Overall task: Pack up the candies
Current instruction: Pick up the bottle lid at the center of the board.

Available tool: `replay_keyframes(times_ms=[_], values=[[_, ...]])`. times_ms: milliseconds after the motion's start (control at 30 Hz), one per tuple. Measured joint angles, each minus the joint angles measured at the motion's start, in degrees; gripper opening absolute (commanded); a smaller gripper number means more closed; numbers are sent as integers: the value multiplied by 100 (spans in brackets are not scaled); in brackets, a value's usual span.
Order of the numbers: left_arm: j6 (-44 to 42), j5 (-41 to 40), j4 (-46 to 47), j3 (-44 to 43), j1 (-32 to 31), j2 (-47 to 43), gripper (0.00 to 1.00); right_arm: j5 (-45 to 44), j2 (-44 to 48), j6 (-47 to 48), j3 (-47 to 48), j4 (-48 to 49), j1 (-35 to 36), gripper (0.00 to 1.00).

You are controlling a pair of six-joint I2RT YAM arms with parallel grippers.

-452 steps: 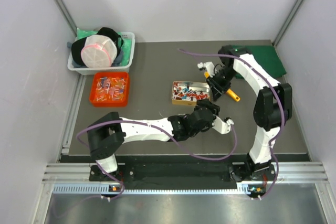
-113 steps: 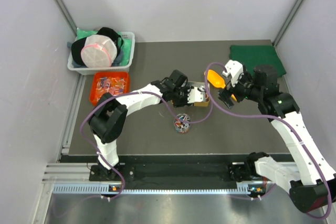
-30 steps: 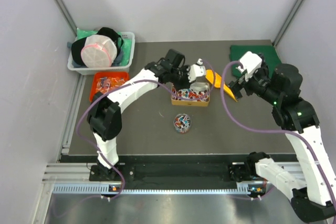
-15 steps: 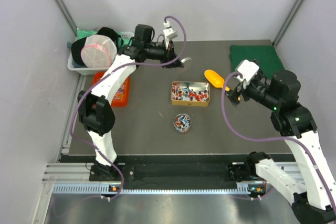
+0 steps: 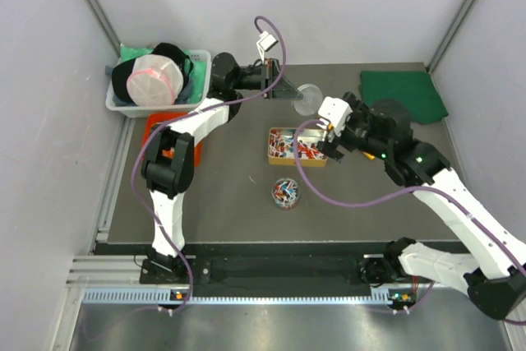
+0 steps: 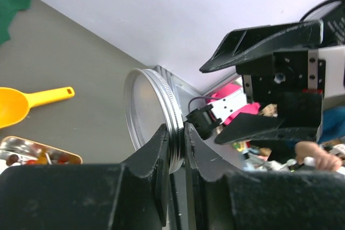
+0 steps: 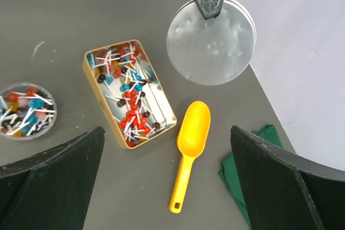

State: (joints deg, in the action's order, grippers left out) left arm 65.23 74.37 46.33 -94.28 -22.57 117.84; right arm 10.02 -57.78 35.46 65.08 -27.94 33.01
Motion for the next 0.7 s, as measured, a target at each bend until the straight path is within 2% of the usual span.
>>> replay_keyframes(times_ms=[100, 267, 433, 700], values=[[667, 4, 538, 122, 0, 96, 2, -380, -278, 87, 105, 105, 212, 99], [1078, 15, 1023, 190, -4, 92, 2, -951, -640, 195, 330, 409, 413, 99], [1163, 17, 1115, 326, -37, 66, 3, -1235, -916, 199, 518, 612, 411, 99], [1163, 17, 1115, 387, -50, 15, 3, -1187, -1252, 94, 780, 590, 411, 99]])
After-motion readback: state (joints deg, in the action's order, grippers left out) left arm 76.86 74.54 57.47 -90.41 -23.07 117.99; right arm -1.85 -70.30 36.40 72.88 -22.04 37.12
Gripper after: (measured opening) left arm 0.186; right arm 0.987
